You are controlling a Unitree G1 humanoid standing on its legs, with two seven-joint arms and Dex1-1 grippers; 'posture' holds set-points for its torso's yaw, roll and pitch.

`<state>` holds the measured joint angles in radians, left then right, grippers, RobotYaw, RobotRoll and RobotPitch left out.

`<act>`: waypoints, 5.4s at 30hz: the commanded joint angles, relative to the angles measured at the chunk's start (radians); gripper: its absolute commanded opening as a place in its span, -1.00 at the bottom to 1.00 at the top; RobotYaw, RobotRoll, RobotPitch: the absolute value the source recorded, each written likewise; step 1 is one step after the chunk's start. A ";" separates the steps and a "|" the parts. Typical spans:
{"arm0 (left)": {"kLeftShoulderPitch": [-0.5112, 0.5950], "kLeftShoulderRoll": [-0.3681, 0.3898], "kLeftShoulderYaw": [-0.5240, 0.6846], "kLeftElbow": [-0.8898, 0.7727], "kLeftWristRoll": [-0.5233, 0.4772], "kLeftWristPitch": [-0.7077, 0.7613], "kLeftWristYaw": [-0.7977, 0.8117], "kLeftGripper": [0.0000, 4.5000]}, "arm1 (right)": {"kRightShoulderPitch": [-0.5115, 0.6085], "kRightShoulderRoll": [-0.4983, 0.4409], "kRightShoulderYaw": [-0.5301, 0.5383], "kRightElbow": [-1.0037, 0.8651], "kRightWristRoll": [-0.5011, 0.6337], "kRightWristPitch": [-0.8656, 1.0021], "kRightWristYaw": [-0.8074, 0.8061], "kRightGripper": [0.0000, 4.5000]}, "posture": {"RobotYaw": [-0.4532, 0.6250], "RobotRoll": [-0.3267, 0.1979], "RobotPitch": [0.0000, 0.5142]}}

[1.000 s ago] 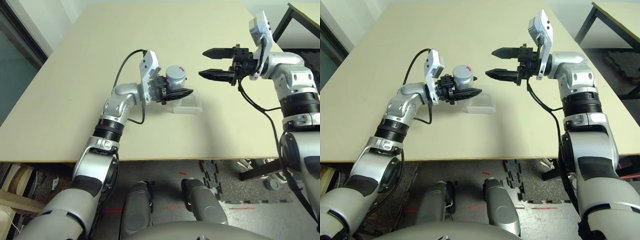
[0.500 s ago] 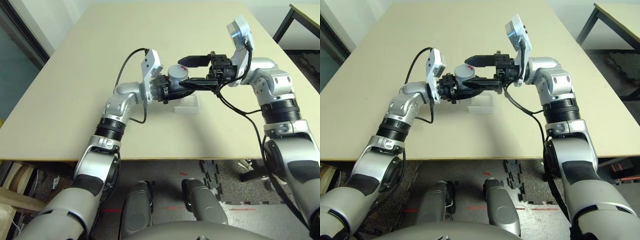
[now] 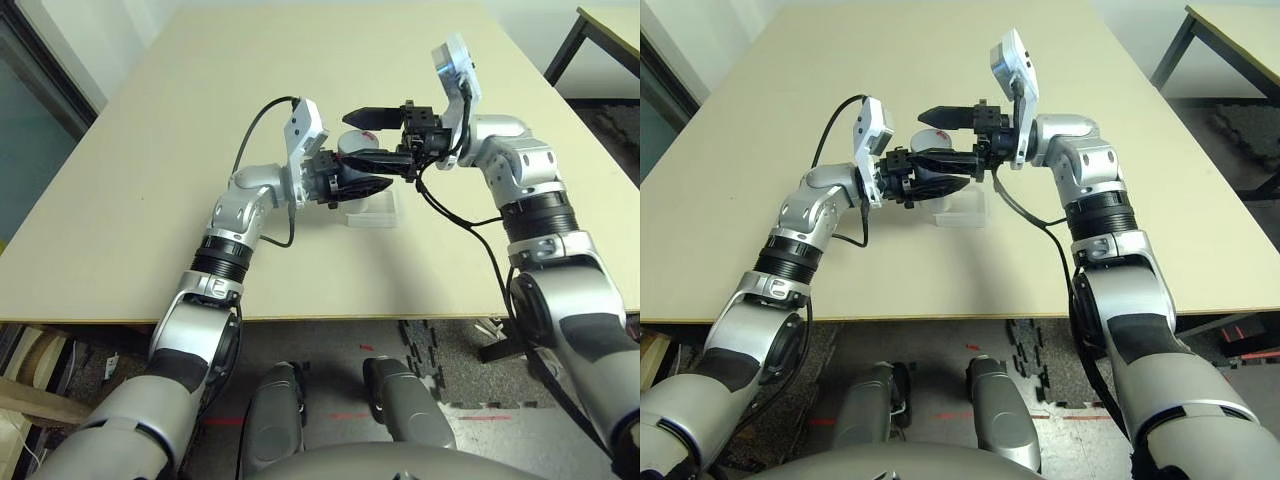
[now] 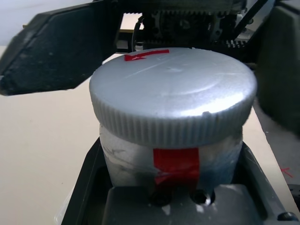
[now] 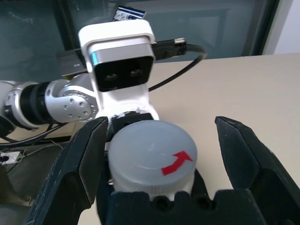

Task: Pour the medicine from the bottle into the box.

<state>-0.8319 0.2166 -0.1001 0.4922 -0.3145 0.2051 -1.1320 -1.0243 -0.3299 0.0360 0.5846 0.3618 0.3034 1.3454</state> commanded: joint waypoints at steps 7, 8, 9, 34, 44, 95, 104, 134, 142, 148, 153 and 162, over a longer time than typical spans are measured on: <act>0.010 -0.004 -0.018 -0.025 0.005 0.011 -0.010 0.15 | -0.027 0.026 0.014 0.047 -0.040 -0.039 -0.028 1.00 | -0.60 0.25 -0.60; 0.011 -0.004 -0.018 -0.027 0.004 0.012 -0.010 0.15 | -0.028 0.026 0.013 0.054 -0.045 -0.043 -0.035 1.00 | -0.60 0.25 -0.60; 0.012 -0.004 -0.018 -0.028 0.004 0.013 -0.010 0.15 | -0.029 0.025 0.012 0.059 -0.049 -0.045 -0.039 1.00 | -0.60 0.25 -0.60; 0.027 0.000 -0.019 -0.045 0.000 0.026 -0.008 0.15 | 0.021 -0.202 -0.066 0.049 -0.005 0.009 -0.024 1.00 | -0.61 0.25 -0.56; 0.021 0.007 -0.013 -0.023 0.006 0.016 -0.010 0.15 | 0.076 -0.256 -0.068 -0.038 0.037 0.074 0.053 1.00 | -0.62 0.25 -0.57; 0.019 -0.004 -0.015 -0.008 0.009 0.007 -0.005 0.15 | 0.033 -0.017 -0.115 -0.159 0.174 0.225 -0.130 0.14 | -0.62 0.25 -0.53; 0.011 0.004 0.007 0.020 0.010 -0.003 0.011 0.15 | 0.003 -0.050 -0.274 -0.196 0.266 0.321 -0.360 0.14 | -0.62 0.25 -0.50; -0.075 0.026 0.049 0.185 0.038 -0.103 0.045 0.15 | 0.349 -0.445 -0.177 -0.302 -0.030 0.336 -0.532 0.14 | -0.68 0.25 -0.51; -0.074 0.034 0.052 0.186 0.040 -0.107 0.049 0.15 | 0.367 -0.429 -0.088 -0.297 -0.090 0.298 -0.516 0.14 | -0.66 0.25 -0.52; -0.072 0.037 0.055 0.184 0.043 -0.107 0.052 0.15 | 0.339 -0.389 -0.067 -0.255 -0.120 0.267 -0.526 0.14 | -0.64 0.25 -0.52; -0.069 0.041 0.057 0.181 0.045 -0.107 0.055 0.15 | 0.327 -0.362 -0.067 -0.222 -0.142 0.231 -0.533 0.14 | -0.63 0.25 -0.52; -0.072 0.047 0.061 0.189 0.052 -0.111 0.068 0.15 | 0.329 -0.340 -0.081 -0.204 -0.157 0.183 -0.540 1.00 | -0.63 0.25 -0.52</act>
<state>-0.8923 0.2554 -0.0464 0.6763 -0.2742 0.1012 -1.0676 -0.6914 -0.6733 -0.0432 0.3656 0.2093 0.4994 0.8056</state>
